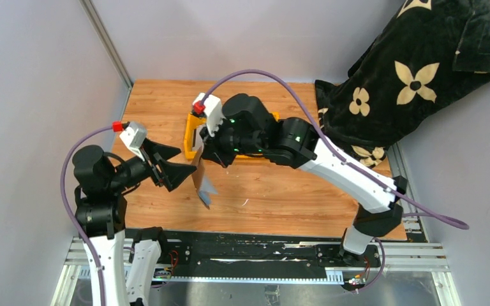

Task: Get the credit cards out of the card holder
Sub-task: Open the card holder at the center of the board.

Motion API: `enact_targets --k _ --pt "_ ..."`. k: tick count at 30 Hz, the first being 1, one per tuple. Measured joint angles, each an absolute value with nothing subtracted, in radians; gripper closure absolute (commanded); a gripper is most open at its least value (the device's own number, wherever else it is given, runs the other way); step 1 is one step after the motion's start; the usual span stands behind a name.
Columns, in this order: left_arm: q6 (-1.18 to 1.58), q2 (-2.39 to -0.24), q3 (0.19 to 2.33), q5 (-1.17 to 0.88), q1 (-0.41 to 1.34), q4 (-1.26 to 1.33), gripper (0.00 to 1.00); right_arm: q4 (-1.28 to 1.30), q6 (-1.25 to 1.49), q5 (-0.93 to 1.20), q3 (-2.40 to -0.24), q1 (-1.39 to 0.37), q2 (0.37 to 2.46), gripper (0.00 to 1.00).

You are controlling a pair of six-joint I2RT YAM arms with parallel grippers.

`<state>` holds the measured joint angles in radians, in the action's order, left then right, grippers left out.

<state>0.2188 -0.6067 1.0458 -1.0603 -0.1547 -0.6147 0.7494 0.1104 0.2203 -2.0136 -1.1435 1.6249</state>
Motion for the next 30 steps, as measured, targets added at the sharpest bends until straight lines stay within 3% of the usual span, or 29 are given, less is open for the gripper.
enact_targets --k 5,10,27,30 --pt "0.145 -0.528 1.048 -1.030 -0.155 -0.625 0.06 0.912 0.125 -0.178 -2.292 -1.227 1.799 1.00" --pt "0.099 -0.513 1.045 -1.015 -0.155 -0.632 0.07 0.985 0.173 -0.408 -2.346 -1.254 1.861 1.00" --pt "0.033 -0.463 0.960 -0.944 -0.155 -0.629 0.11 0.921 0.302 -0.490 -2.432 -1.324 1.903 1.00" --pt "0.027 -0.442 0.940 -0.946 -0.155 -0.629 0.25 0.906 0.312 -0.485 -2.432 -1.327 1.912 1.00"
